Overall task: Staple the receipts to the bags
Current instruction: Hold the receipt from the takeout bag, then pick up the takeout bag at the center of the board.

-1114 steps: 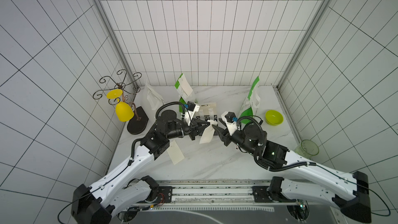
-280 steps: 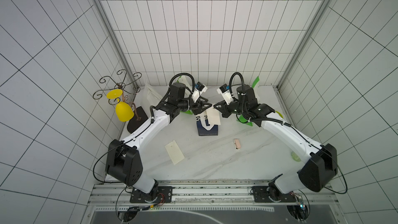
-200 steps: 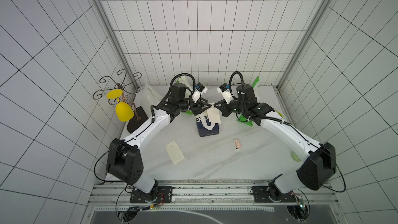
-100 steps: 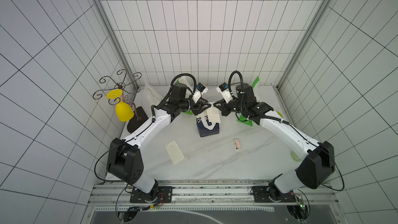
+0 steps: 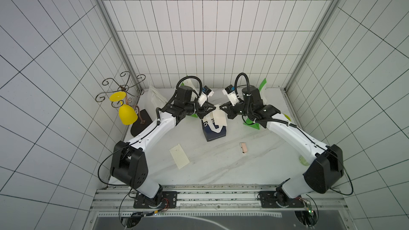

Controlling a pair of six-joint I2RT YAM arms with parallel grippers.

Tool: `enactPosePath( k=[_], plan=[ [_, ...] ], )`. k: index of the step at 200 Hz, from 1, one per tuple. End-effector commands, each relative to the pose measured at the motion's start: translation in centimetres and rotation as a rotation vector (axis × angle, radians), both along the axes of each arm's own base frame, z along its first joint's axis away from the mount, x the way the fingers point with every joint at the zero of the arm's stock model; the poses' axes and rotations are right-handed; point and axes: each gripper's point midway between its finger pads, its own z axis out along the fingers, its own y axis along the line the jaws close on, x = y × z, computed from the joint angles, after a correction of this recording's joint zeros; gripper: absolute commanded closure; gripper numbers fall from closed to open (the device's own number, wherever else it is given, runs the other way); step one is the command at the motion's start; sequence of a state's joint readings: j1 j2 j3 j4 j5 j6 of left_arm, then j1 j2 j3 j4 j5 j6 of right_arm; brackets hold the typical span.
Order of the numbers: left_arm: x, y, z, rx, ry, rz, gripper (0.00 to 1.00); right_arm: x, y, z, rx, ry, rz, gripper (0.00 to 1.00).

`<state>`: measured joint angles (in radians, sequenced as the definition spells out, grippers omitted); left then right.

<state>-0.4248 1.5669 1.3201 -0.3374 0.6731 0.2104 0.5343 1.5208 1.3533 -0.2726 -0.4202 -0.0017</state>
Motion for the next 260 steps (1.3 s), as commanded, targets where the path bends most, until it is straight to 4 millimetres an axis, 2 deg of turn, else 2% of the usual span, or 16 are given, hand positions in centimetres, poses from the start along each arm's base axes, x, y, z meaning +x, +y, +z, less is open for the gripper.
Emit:
enactPosePath(
  k=[1, 23, 48, 62, 103, 124, 147, 173, 192, 225, 253, 260],
  plan=[
    [0.4, -0.2, 0.5, 0.008, -0.034, -0.009, 0.89, 1.4, 0.1, 4.6, 0.037, -0.110, -0.013, 1.00],
    [0.3, -0.3, 0.6, 0.005, -0.042, -0.011, 1.00, 1.8, -0.2, 4.6, 0.034, -0.114, -0.040, 0.99],
    [-0.3, -0.2, 0.8, 0.001, -0.055, -0.031, 1.00, 2.7, -1.2, 4.6, 0.023, -0.123, -0.122, 0.71],
    [-0.8, -0.3, 1.3, -0.013, -0.066, -0.054, 1.00, 3.3, -2.1, 4.5, 0.010, -0.129, -0.186, 0.60],
    [-2.5, -0.3, 2.4, -0.070, -0.069, -0.132, 1.00, 4.5, -3.9, 3.6, -0.006, -0.119, -0.311, 0.53],
    [-2.6, -0.2, 2.4, -0.077, -0.070, -0.126, 1.00, 4.8, -4.8, 3.9, 0.032, -0.118, -0.360, 0.48],
    [-1.7, 0.1, 2.4, -0.084, -0.050, -0.053, 1.00, 4.2, -5.8, 4.6, 0.078, -0.123, -0.404, 0.44],
    [-0.4, 0.7, 2.4, -0.044, -0.037, 0.074, 1.00, 2.2, -6.7, 3.6, 0.110, -0.071, -0.418, 0.42],
    [-1.0, 1.1, 3.1, -0.035, -0.043, 0.111, 1.00, 0.2, -7.9, 1.0, 0.111, 0.002, -0.443, 0.41],
    [-1.3, 2.2, 4.0, 0.003, -0.048, 0.238, 1.00, -2.7, -10.3, -5.6, 0.028, 0.145, -0.518, 0.41],
    [-1.3, 2.9, 3.1, 0.049, 0.003, 0.297, 1.00, -4.5, -11.7, -12.1, -0.099, 0.300, -0.564, 0.42],
    [-1.4, 3.0, 2.9, 0.056, -0.006, 0.311, 1.00, -5.4, -12.3, -14.3, -0.156, 0.357, -0.576, 0.42]
  ],
)
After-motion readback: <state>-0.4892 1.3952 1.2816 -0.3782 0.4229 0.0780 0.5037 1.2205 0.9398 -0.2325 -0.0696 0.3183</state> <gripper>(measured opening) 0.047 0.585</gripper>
